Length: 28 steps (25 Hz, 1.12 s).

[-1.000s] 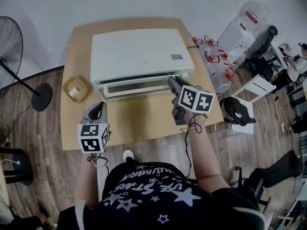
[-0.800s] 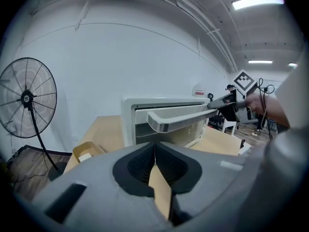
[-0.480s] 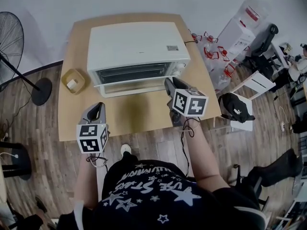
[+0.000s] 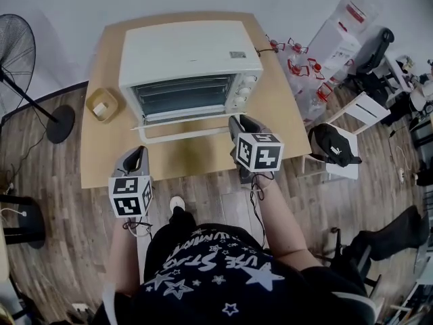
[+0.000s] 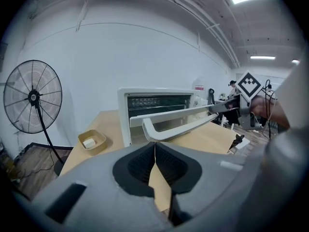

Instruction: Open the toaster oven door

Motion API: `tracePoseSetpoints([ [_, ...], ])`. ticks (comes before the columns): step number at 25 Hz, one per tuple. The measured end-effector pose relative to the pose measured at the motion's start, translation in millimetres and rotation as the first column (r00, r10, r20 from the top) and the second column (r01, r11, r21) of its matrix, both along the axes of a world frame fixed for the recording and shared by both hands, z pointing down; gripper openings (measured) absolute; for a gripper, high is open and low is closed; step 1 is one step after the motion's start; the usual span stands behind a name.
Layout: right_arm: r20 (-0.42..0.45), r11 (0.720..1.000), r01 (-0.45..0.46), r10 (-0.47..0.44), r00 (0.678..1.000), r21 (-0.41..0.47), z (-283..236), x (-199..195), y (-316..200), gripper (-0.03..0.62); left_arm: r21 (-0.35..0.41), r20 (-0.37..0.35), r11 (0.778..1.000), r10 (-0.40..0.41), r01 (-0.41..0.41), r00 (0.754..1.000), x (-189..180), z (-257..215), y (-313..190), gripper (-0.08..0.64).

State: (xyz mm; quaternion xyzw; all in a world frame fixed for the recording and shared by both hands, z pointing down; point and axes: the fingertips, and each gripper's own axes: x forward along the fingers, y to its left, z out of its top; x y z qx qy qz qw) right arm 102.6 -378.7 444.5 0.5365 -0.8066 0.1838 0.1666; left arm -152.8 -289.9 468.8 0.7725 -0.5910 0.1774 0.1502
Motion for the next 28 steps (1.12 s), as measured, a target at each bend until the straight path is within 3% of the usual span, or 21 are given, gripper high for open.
tracePoseSetpoints([
  [28, -0.046, 0.977, -0.010, 0.000, 0.999, -0.213, 117, 19, 78, 0.071, -0.094, 0.015, 0.995, -0.040, 0.041, 0.999, -3, 45, 61, 0.020],
])
